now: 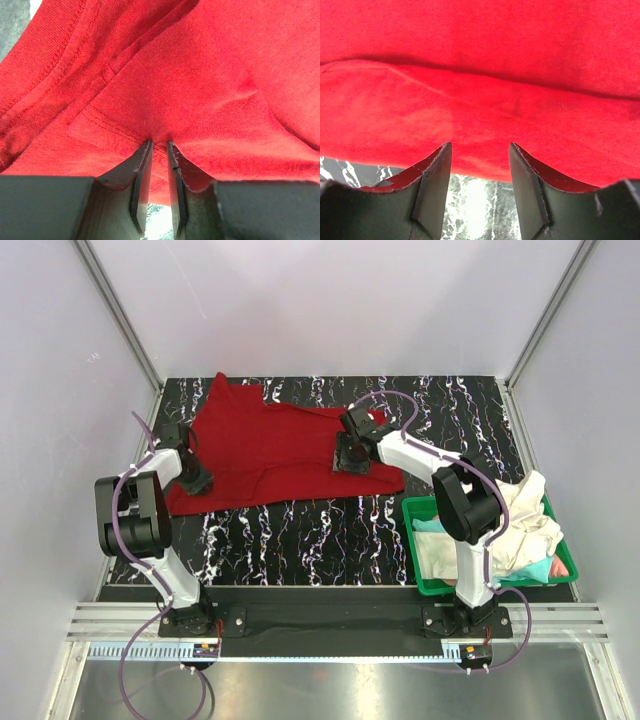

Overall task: Fold and stack the t-shirts
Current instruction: Fold the tshirt

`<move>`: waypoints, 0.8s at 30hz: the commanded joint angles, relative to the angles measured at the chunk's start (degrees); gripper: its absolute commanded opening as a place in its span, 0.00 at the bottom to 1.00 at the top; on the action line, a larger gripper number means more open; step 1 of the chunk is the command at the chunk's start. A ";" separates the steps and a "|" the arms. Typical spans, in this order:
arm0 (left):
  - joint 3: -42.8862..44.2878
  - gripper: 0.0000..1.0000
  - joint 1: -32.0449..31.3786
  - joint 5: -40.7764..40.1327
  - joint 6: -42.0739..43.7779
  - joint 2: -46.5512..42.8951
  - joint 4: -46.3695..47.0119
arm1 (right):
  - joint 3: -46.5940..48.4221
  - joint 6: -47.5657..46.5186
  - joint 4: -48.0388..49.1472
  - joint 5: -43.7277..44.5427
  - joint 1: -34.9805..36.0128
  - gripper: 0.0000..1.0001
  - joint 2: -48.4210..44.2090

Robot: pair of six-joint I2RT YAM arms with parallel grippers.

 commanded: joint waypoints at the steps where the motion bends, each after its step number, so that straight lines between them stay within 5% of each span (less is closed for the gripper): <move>1: -2.00 0.24 0.24 -0.89 -0.37 -0.23 -0.18 | 0.29 1.36 -0.31 2.12 -1.02 0.56 0.60; 13: -2.79 0.22 0.24 -1.24 -0.02 0.30 0.52 | 4.94 0.40 -2.33 9.41 -3.04 0.54 4.47; 24: -3.32 0.20 0.24 -3.09 1.92 -0.67 -0.27 | 20.34 -9.97 -5.14 13.56 -5.51 0.56 9.23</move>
